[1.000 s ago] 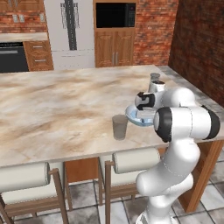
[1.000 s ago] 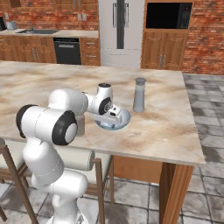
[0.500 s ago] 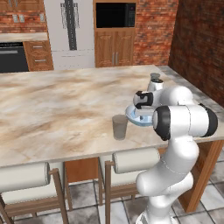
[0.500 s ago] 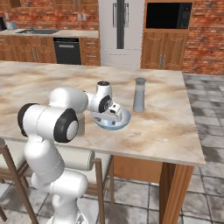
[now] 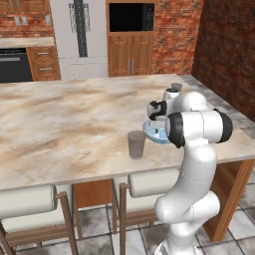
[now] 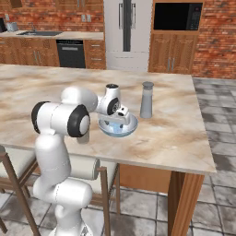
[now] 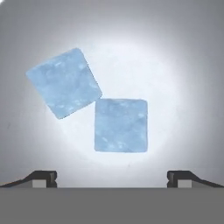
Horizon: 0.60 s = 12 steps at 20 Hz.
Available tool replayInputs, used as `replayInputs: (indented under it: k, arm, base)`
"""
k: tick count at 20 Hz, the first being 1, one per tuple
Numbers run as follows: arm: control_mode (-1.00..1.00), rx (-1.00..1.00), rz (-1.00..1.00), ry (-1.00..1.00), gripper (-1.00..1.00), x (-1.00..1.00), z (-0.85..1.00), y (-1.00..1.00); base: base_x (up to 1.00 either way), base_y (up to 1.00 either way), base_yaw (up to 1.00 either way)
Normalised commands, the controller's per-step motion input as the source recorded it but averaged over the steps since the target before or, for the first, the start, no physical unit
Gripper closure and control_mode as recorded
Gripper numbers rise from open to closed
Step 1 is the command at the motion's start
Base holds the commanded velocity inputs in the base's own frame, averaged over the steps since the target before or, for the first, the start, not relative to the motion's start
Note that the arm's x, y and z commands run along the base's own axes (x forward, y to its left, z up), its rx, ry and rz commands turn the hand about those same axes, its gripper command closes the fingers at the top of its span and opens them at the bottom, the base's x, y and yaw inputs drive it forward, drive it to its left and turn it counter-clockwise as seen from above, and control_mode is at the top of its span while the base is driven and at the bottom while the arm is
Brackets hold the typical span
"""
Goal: There are two ice cubes in the ice bowl. Place both ice cubes in the glass cup.
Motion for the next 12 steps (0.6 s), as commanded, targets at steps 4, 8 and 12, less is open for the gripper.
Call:
replayInputs:
  k: [4,8,12]
  arm:
    - [-1.00,0.00,0.04,0.04,-1.00,0.29,-0.37,-0.10]
    - [-1.00,0.00,0.07,0.01,-1.00,0.04,-0.36,-0.19]
    - [-1.00,0.00,0.08,0.00,-1.00,0.00,-0.28,-0.23]
  base:
    - [0.00,0.00,0.00]
    - [0.00,0.00,0.00]
    - [0.00,0.00,0.00]
